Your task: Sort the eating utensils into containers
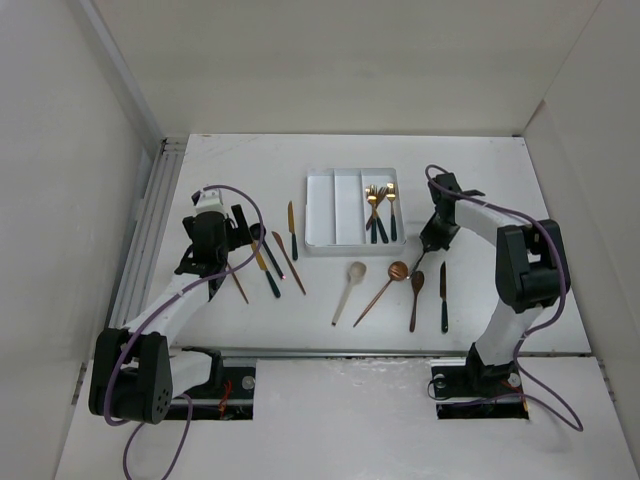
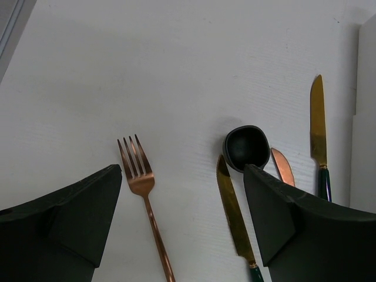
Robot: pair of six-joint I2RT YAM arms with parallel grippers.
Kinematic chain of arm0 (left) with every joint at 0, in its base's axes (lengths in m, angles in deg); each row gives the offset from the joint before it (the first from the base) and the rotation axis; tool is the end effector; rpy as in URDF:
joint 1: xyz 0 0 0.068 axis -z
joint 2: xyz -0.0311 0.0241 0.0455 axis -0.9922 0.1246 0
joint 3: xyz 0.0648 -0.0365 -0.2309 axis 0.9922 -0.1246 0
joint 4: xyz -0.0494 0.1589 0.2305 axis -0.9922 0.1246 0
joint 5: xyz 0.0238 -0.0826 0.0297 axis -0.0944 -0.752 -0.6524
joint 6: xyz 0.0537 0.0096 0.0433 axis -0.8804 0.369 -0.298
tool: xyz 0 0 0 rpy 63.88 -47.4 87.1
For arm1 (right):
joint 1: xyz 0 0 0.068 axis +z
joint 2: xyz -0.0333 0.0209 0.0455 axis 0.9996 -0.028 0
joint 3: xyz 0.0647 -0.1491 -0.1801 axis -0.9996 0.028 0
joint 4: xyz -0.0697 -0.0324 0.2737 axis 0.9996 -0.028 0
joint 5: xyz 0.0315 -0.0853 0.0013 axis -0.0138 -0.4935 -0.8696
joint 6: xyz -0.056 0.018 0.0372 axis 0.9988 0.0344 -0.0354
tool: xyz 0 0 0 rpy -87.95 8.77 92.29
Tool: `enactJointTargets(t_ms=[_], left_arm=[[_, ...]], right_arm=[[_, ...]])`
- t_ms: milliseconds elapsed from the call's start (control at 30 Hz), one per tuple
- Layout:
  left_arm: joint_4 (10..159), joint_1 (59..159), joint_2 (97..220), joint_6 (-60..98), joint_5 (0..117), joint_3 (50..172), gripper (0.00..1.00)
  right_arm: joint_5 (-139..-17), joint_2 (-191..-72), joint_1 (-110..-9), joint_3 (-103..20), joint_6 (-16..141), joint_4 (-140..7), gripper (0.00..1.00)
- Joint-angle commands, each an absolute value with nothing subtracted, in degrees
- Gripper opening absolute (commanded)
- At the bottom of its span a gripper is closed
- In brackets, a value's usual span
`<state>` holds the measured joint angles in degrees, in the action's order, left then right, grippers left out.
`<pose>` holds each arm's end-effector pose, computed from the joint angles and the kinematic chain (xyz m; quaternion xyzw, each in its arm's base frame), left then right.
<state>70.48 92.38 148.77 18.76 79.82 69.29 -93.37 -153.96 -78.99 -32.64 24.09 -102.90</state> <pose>0.2986 -0.0374 0.1760 -0.0787 0.8089 -0.0140 0.5825 0.3576 0.0516 0.1020 0.3121 0.9374 0.0070 0.1546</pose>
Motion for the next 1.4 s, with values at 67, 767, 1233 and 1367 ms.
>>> enactJointTargets(t_ms=[67, 767, 1233, 1367], left_arm=[[68.0, 92.4, 147.2, 18.5, 80.7, 68.6, 0.82], [69.0, 92.4, 147.2, 18.5, 80.7, 69.7, 0.82], [69.6, 92.4, 147.2, 18.5, 80.7, 69.7, 0.82], [69.6, 92.4, 147.2, 18.5, 80.7, 69.7, 0.82]], right_arm=[[-104.4, -152.7, -80.0, -37.8, 28.6, -105.6, 0.00], [-100.7, -165.9, -64.4, -65.5, 57.7, -98.5, 0.00], [-96.3, -167.2, -63.9, -67.7, 53.7, -102.6, 0.58], [-99.1, -162.0, -65.3, -67.1, 51.9, -102.6, 0.58]])
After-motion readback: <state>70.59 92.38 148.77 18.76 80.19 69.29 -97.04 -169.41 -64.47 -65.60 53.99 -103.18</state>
